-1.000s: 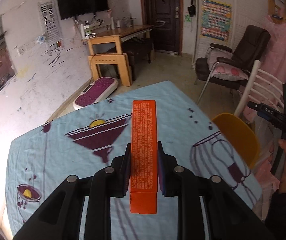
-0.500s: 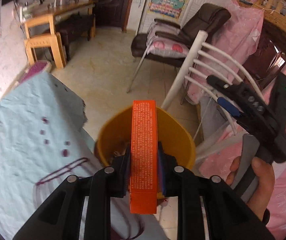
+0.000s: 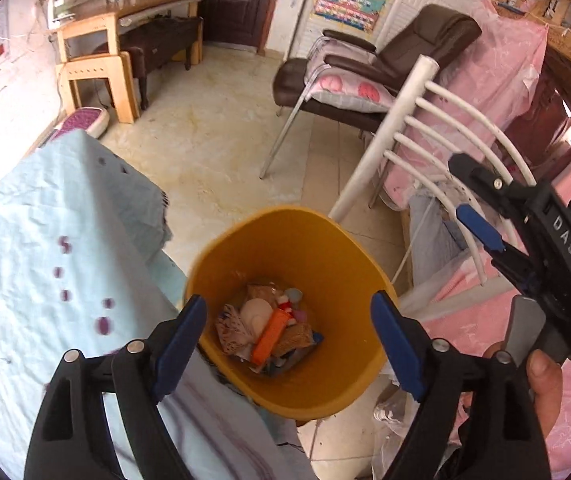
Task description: Collect trash
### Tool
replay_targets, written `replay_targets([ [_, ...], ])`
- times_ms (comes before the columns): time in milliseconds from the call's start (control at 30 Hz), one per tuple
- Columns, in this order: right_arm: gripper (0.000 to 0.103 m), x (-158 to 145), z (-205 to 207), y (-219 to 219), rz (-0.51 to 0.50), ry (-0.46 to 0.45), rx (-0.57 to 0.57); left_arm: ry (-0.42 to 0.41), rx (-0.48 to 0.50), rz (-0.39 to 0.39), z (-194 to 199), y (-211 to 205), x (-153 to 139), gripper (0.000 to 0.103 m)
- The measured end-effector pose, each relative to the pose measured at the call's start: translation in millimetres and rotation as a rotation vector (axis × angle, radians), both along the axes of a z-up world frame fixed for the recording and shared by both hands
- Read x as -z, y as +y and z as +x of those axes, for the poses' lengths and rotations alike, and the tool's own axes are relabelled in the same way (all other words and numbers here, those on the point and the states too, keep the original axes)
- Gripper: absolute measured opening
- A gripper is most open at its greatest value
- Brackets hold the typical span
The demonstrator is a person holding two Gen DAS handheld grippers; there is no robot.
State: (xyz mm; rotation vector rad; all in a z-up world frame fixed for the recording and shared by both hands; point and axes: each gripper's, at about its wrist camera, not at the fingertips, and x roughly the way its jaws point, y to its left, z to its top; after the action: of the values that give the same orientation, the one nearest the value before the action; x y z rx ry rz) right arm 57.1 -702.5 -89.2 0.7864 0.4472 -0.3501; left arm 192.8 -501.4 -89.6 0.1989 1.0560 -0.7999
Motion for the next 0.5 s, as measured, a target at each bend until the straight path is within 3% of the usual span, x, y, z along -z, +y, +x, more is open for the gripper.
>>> replay_targets([
  [167, 0.084, -4, 8, 12, -0.012, 0.0, -0.034, -0.123, -0.072, -0.012, 2, 38, -20, 0.082],
  [300, 0.095, -17, 22, 39, -0.047, -0.014, -0.1, -0.261, -0.174, -0.037, 2, 90, -35, 0.087],
  [500, 0.096, -39, 52, 115, -0.143, -0.012, -0.302, -0.408, -0.346, -0.065, 10, 173, -54, 0.091],
])
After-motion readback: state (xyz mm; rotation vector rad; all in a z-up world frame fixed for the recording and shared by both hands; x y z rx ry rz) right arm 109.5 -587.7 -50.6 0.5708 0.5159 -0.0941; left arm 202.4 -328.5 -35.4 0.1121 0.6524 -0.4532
